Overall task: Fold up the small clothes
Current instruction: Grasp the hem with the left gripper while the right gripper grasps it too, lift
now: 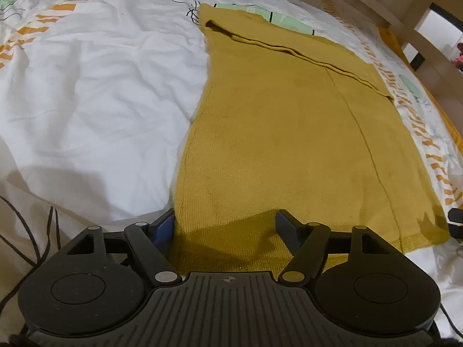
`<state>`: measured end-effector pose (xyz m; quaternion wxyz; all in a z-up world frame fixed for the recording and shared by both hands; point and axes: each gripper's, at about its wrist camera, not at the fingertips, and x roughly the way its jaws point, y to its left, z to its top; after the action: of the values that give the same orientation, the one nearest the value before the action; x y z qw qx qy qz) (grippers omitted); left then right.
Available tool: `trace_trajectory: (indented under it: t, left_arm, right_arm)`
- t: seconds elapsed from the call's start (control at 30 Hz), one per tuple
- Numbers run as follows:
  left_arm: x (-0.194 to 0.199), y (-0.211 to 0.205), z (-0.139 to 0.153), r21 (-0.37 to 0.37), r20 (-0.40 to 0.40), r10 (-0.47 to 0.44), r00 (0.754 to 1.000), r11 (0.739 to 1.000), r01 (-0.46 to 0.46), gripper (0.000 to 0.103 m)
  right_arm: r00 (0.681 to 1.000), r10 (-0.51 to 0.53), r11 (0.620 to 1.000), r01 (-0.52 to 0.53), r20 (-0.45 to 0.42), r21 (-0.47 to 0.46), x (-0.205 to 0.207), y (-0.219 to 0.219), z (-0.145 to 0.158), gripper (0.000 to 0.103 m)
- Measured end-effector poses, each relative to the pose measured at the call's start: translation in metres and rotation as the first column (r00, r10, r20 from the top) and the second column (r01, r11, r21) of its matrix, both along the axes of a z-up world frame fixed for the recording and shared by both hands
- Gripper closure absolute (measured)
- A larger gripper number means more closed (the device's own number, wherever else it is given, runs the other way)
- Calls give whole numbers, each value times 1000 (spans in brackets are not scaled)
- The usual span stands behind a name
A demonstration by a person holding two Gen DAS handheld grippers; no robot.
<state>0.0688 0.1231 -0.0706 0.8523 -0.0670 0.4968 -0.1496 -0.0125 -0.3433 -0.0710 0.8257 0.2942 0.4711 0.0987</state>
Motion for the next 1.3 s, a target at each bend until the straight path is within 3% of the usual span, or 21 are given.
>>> trace_trajectory:
  t: [0.1, 0.13, 0.17, 0.23, 0.3, 0.53, 0.87, 1.3]
  left_arm:
    - [-3, 5, 3, -6, 0, 24, 1000, 1000, -24, 73]
    - [-3, 7, 4, -29, -10, 26, 1000, 999, -26, 87]
    - [-3, 10, 4, -52, -21, 30, 999, 998, -31, 93]
    - [-4, 12, 5, -79, -29, 35, 999, 996, -37, 99]
    - [-7, 11, 8, -80, -5, 38, 999, 996, -38, 99]
    - [-14, 16, 31, -172, 99, 74, 992, 983, -56, 99]
    - [-7, 21, 55, -267, 148, 129, 981, 960, -86, 99]
    - [42, 12, 105, -342, 273, 171, 947, 937, -70, 99]
  right_arm:
    - [1000, 12, 1000, -12, 1, 0, -3, 1, 4, 4]
    - [1000, 15, 1000, -15, -3, -8, -4, 2, 5, 13]
    - [1000, 13, 1000, -13, -8, -17, -5, 2, 6, 20]
    - [1000, -9, 1000, 9, -24, -24, -8, 1, 7, 57]
    - [999, -34, 999, 35, -41, 7, -9, -4, 3, 85]
    - [997, -17, 1000, 18, 79, -11, -12, 3, 23, 87]
    - [978, -59, 998, 56, 202, 21, -9, 2, 46, 88]
    - [934, -112, 994, 104, 341, 40, 36, -12, 90, 88]
